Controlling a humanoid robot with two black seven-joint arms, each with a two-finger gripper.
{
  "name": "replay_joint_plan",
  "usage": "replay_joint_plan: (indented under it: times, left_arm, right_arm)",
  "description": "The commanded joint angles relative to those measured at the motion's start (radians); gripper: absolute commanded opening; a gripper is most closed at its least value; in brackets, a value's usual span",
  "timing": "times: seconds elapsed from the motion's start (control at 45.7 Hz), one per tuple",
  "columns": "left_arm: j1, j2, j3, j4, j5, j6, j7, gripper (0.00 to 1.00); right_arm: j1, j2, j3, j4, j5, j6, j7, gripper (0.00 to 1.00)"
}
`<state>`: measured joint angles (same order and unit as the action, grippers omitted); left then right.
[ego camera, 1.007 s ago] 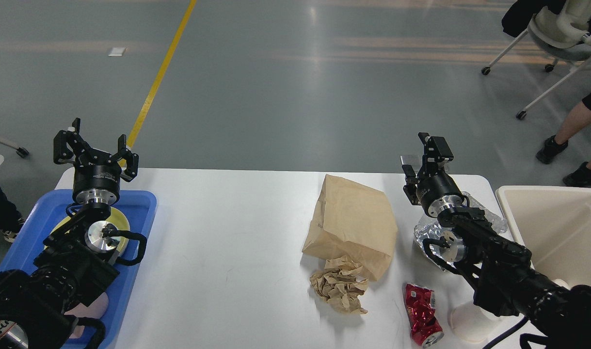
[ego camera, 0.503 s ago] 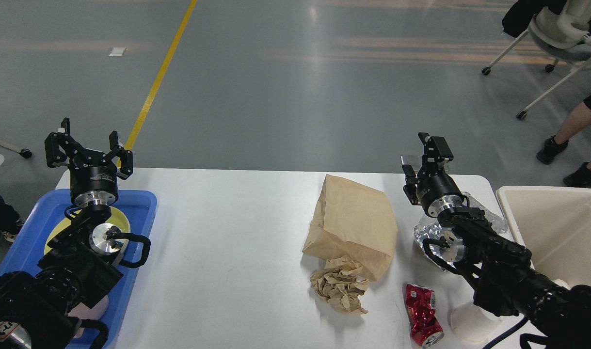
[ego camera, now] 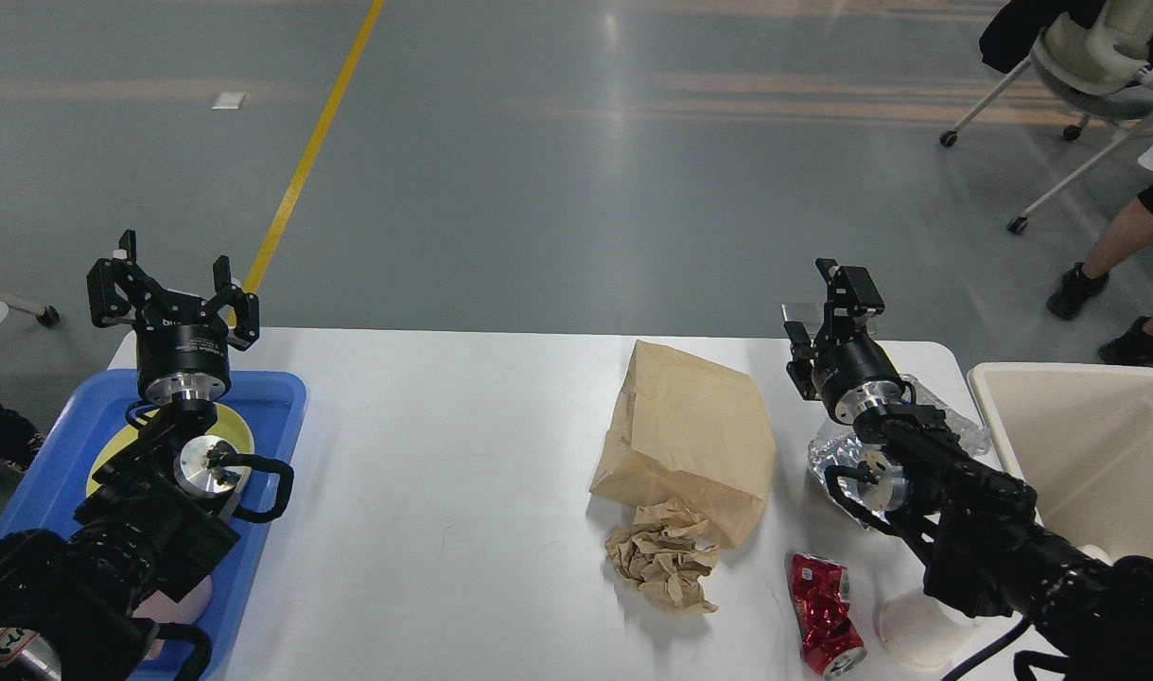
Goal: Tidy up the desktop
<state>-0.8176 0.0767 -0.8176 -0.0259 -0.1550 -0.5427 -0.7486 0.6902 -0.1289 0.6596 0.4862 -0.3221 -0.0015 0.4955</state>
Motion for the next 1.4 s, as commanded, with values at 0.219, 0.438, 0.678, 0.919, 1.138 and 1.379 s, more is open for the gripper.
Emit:
replay_joint_plan:
  times: [0.219, 0.438, 0.678, 0.919, 1.138, 1.379]
  left_arm:
    - [0.000, 0.000, 0.000, 0.000, 0.000, 0.001, 0.000, 0.96]
    - [0.000, 0.000, 0.000, 0.000, 0.000, 0.001, 0.000, 0.96]
    - [0.000, 0.000, 0.000, 0.000, 0.000, 0.000, 0.000, 0.96]
    - [0.000, 0.000, 0.000, 0.000, 0.000, 0.000, 0.000, 0.96]
    - [0.000, 0.000, 0.000, 0.001, 0.000, 0.000, 0.000, 0.96]
    - [0.000, 0.000, 0.000, 0.000, 0.000, 0.000, 0.000, 0.96]
  right_arm:
    - [0.000, 0.000, 0.000, 0.000, 0.000, 0.000, 0.000, 1.00]
    - [0.000, 0.000, 0.000, 0.000, 0.000, 0.000, 0.000, 1.00]
    - [0.000, 0.000, 0.000, 0.000, 0.000, 0.000, 0.000, 1.00]
    - [0.018, -0.005, -0.002, -0.003, 0.000, -0.002, -0.008, 1.00]
    - [0.064, -0.057, 0.005, -0.003, 0.000, -0.002, -0.008, 1.00]
    - [0.112, -0.094, 0.011, -0.003, 0.002, -0.002, -0.008, 1.00]
